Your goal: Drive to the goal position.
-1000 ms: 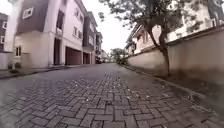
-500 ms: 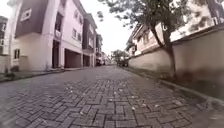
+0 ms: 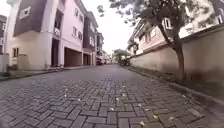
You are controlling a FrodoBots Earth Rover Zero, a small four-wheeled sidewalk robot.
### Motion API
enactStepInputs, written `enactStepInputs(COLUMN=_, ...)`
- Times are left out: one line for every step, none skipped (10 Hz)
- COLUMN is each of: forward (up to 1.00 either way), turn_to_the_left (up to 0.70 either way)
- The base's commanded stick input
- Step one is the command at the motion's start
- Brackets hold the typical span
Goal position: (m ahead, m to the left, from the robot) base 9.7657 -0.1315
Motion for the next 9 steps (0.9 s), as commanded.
enactStepInputs(forward=0.69, turn_to_the_left=0.03)
enactStepInputs(forward=0.69, turn_to_the_left=0.03)
enactStepInputs(forward=0.69, turn_to_the_left=0.03)
enactStepInputs(forward=0.69, turn_to_the_left=0.03)
enactStepInputs(forward=0.69, turn_to_the_left=0.03)
enactStepInputs(forward=0.69, turn_to_the_left=0.03)
enactStepInputs(forward=0.69, turn_to_the_left=0.03)
enactStepInputs(forward=0.69, turn_to_the_left=0.03)
enactStepInputs(forward=0.69, turn_to_the_left=0.03)
